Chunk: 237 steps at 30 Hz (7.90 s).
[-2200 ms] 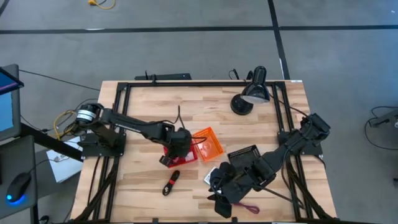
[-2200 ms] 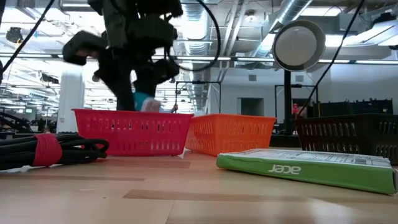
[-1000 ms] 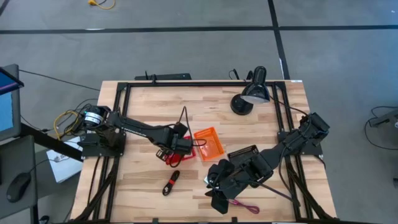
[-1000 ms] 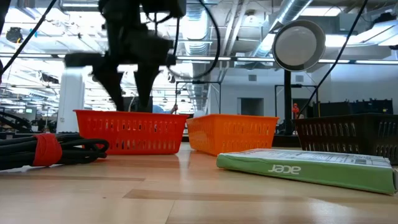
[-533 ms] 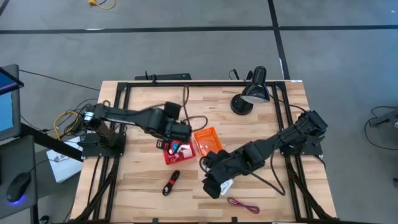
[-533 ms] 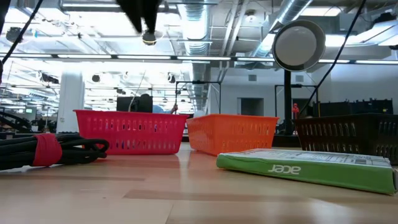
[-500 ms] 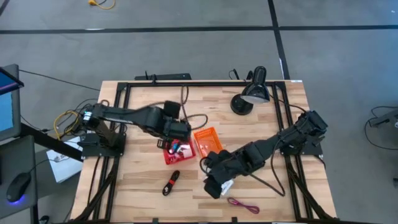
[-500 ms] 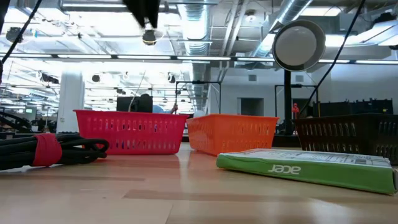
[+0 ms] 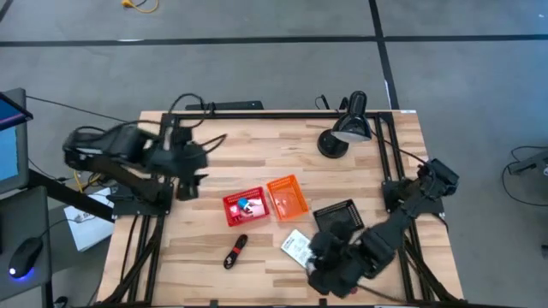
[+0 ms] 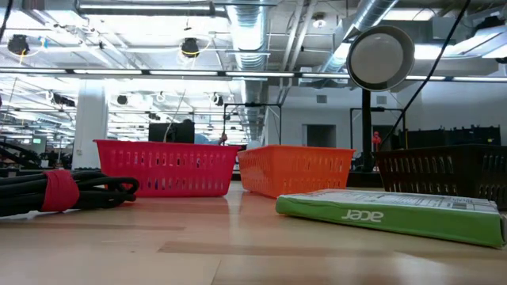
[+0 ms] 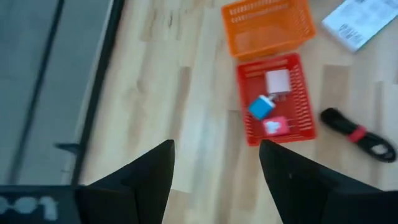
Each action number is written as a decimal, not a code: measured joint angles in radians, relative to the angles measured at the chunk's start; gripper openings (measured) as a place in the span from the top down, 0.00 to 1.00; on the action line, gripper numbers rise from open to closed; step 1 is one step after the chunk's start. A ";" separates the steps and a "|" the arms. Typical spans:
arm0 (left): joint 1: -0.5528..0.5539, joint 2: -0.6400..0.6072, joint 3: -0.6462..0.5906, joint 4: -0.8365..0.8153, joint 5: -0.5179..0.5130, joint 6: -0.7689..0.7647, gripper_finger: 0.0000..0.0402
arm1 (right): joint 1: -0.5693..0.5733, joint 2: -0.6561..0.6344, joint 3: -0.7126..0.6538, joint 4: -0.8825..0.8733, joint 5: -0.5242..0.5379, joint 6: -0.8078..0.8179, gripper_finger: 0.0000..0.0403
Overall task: Pick and place items into bin
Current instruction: Put the pink USB cable into the orange bin, then put the black USB cable into the orange bin
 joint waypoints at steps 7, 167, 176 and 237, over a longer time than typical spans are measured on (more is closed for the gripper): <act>-0.179 -0.257 -0.444 0.292 -0.003 -0.125 0.43 | 0.102 0.017 -0.018 -0.085 0.018 0.090 0.76; -0.270 -0.400 -0.864 0.578 -0.007 -0.149 0.43 | -0.600 0.201 -0.154 0.318 -0.112 -0.513 0.66; -0.280 -0.380 -0.864 0.736 0.002 -0.180 0.43 | -0.513 0.122 -0.061 0.299 -0.259 -0.566 0.72; -0.365 0.448 -0.840 1.293 0.193 -0.865 0.43 | -0.124 0.111 0.025 0.179 0.082 -0.593 0.73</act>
